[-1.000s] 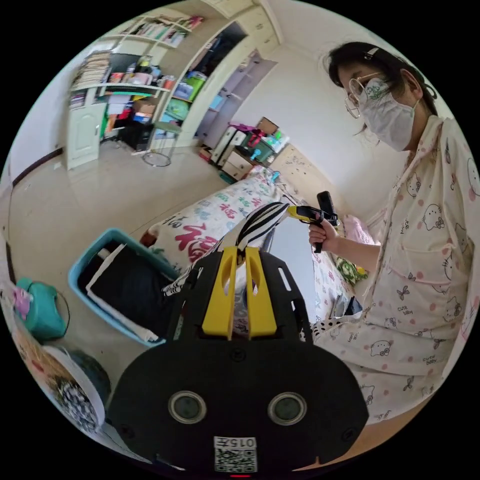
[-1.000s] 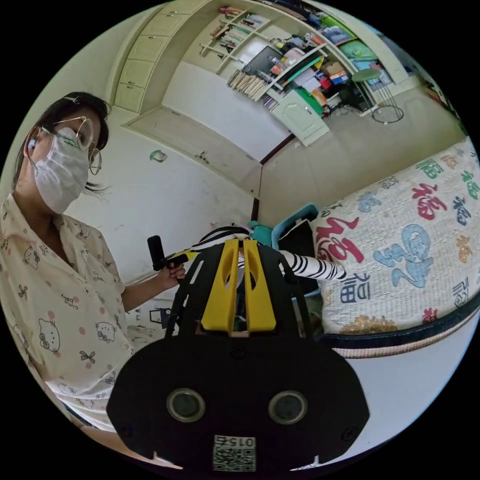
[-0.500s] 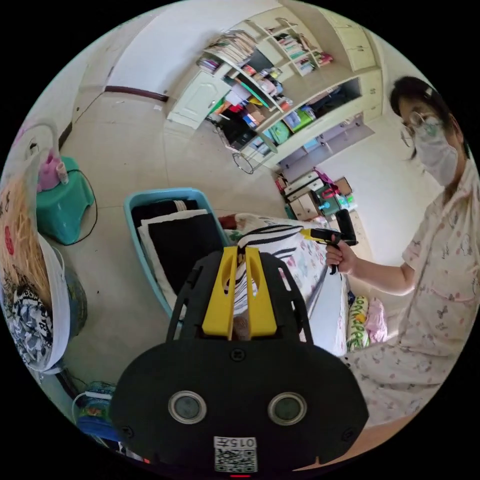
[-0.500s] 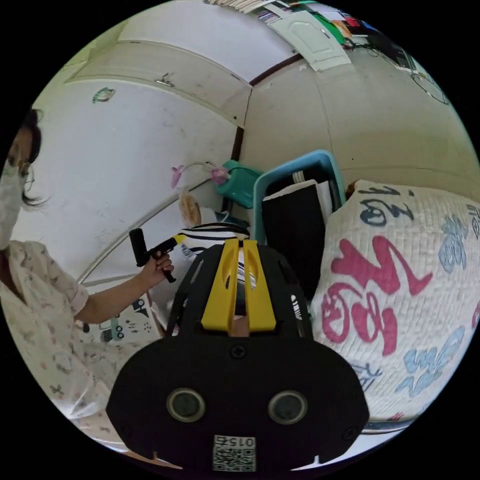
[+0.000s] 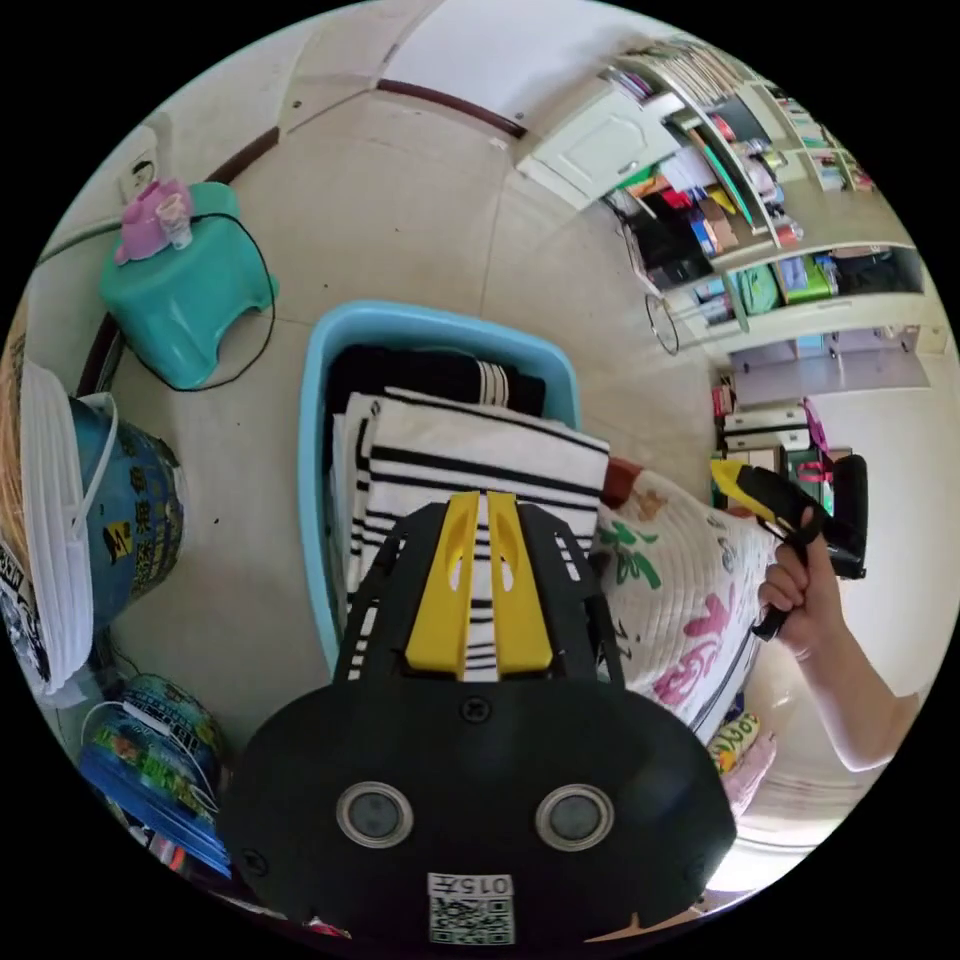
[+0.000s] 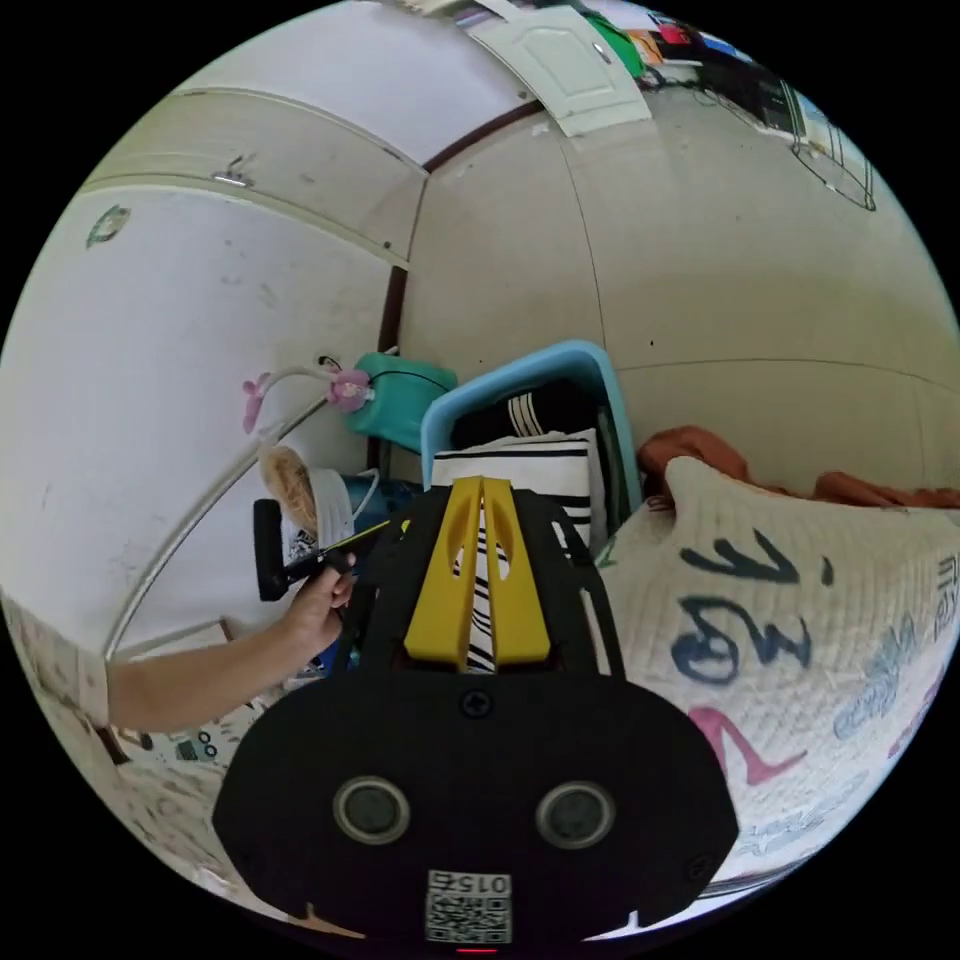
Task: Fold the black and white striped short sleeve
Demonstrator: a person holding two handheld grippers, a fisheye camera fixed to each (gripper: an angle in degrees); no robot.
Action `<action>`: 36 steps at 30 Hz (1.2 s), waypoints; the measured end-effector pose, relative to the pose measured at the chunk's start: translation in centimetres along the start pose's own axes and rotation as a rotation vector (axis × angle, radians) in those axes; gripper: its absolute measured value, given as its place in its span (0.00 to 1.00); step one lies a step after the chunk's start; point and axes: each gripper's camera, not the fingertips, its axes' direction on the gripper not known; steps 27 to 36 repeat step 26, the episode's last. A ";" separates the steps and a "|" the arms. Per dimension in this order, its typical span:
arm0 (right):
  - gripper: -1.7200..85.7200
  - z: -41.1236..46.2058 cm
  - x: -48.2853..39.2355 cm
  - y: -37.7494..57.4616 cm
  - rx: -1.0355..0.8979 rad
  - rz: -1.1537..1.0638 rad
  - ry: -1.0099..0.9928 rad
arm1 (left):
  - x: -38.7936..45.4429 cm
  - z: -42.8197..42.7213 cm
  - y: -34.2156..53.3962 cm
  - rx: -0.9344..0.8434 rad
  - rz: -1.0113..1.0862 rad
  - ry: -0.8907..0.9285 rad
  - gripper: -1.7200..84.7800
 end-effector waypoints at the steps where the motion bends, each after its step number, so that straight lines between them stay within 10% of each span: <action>1: 0.01 -1.6 -1.0 1.2 0.040 -0.031 -0.015 | 1.1 0.5 1.2 -0.031 0.026 0.012 0.01; 8: 0.01 -12.8 -11.4 8.6 0.331 -0.091 0.505 | 14.7 1.0 6.2 -0.135 0.596 0.003 0.01; 18: 0.01 -35.6 -20.8 20.0 0.932 0.462 0.898 | 38.6 -3.4 21.4 0.295 1.538 0.172 0.11; 21: 0.01 -40.9 -22.1 26.2 1.080 0.745 1.008 | 43.1 -2.6 28.9 0.344 1.585 0.321 0.12; 26: 0.01 -46.1 -25.4 37.6 1.127 0.984 1.136 | 49.7 3.6 43.0 -0.094 1.635 0.604 0.11; 36: 0.01 -46.1 -25.4 37.6 1.127 0.984 1.136 | 49.7 3.6 43.0 -0.094 1.635 0.604 0.11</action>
